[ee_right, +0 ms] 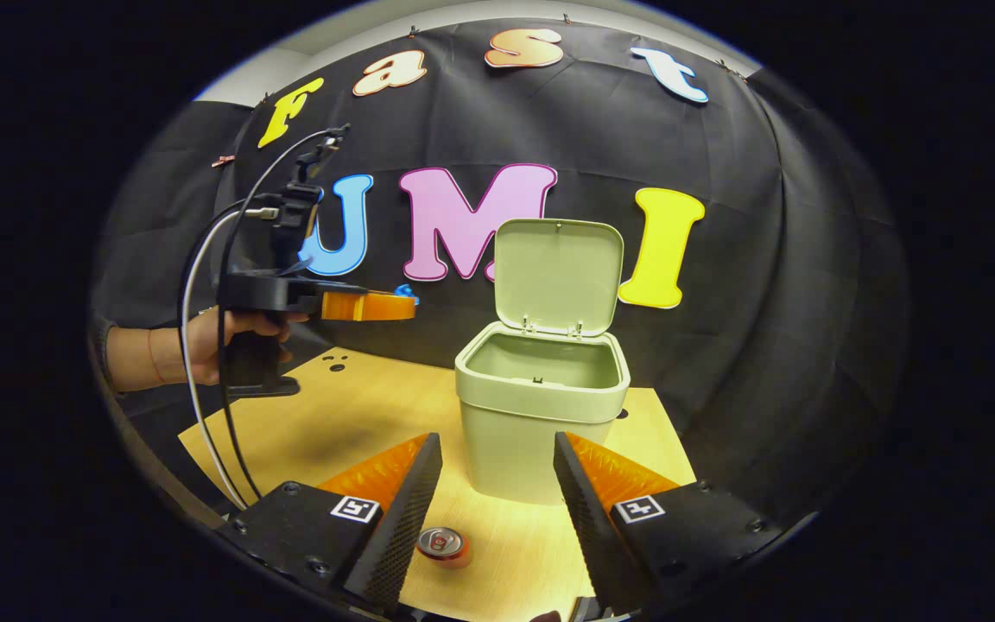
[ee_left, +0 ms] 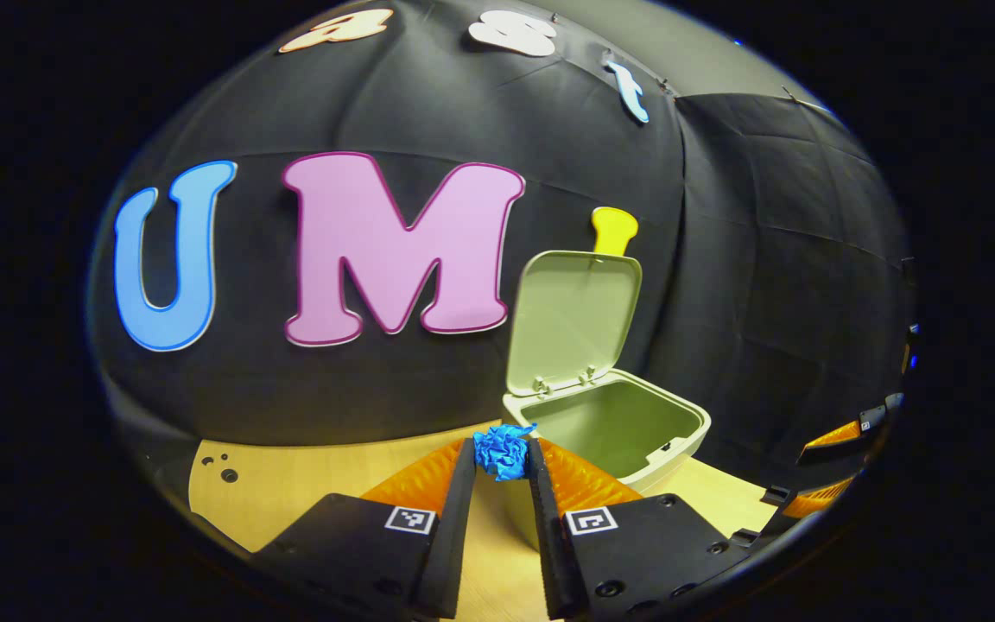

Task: Press the lid of the desktop garbage bin to open it, pick up the crumpled paper on the desktop and throw it into the bin, then pick up the pop can on the desktop and drop it into the bin, and finally close the garbage bin lid.

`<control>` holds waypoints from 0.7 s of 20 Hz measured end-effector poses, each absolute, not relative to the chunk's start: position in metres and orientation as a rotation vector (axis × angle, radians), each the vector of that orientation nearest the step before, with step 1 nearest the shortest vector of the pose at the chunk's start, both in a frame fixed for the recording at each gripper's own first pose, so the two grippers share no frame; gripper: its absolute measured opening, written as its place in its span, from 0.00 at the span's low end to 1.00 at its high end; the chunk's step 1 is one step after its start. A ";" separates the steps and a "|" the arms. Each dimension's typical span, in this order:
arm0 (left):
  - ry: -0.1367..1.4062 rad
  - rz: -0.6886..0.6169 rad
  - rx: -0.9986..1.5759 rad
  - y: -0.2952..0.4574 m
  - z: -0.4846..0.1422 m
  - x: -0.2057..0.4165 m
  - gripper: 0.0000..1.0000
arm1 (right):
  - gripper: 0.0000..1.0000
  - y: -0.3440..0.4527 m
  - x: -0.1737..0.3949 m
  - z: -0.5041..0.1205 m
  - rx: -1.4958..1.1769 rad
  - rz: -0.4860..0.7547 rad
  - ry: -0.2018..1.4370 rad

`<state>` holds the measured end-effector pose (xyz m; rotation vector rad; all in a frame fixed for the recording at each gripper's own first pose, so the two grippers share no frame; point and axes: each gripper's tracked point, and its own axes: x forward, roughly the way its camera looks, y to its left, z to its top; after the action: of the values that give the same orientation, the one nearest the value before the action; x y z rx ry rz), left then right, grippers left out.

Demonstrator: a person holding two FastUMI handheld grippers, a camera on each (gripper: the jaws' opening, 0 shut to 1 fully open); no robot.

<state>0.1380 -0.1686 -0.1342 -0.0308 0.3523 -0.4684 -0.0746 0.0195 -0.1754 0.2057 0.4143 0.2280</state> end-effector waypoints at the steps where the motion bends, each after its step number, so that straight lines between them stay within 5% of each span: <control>1: 0.353 -0.488 -0.027 -0.178 -0.136 0.140 0.41 | 0.83 0.023 -0.077 -0.176 0.212 0.236 0.420; 14: 0.402 -0.594 0.011 -0.259 -0.163 0.168 0.41 | 0.87 0.022 -0.107 -0.187 0.260 0.195 0.453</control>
<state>0.1680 -0.2587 -0.1625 0.0110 0.4019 -0.5940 -0.1071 0.0219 -0.1871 0.2599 0.4531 0.1946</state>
